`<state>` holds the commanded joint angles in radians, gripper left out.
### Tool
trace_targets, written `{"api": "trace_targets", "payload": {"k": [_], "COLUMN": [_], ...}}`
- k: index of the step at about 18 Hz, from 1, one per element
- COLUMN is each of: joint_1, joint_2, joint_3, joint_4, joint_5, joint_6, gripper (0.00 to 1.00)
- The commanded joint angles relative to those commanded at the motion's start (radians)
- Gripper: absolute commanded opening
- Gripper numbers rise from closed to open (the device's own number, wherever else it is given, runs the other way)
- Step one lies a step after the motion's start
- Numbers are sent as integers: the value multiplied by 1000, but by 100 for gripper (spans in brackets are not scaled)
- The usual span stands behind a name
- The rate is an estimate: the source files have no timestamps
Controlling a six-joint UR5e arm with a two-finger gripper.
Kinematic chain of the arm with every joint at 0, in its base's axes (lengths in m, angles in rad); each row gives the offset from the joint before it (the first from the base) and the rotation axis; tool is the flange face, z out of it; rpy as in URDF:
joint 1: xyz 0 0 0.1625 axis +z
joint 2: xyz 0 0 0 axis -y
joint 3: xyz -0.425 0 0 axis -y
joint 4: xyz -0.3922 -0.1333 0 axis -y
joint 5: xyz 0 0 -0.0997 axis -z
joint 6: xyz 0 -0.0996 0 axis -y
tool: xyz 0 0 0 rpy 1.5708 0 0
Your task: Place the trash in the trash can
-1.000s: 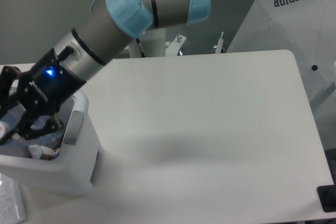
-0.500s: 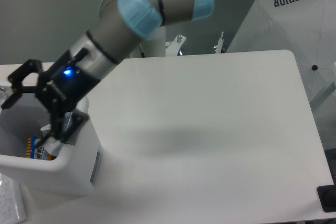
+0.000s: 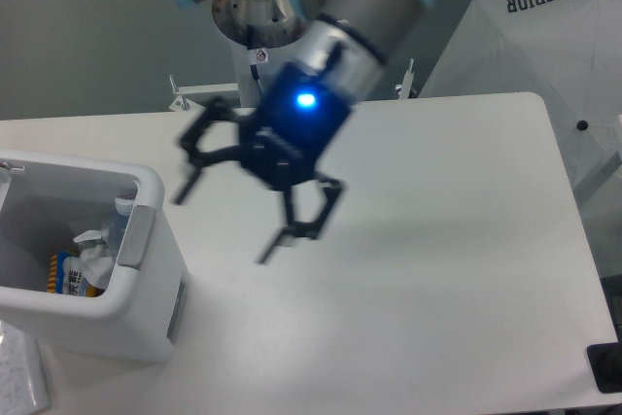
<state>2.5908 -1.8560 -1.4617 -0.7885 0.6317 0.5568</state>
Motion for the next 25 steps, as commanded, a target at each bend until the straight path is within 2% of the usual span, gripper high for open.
{"api": "trace_targets", "payload": {"k": [4,6,9,11,13,16,19,23,25], "joint_1": [25,32,37,35,31,23,15,20,17], "joint_2": [-35,-20,0,-2,-5,-17,-20,-19,-22], "joint_3": [-31,-83,-156,-170,-172,-167,-175,-157,-132], "joint_4": [0,0,0,-1,-8,-73,-147,-348,-386], "joint_5": [121,189,294,440,589,744,793,854,901], "joint_6": [52,171,282,379,406,576,710,801,801], "gripper": [100,100,100,100,100,100,100,100,100]}}
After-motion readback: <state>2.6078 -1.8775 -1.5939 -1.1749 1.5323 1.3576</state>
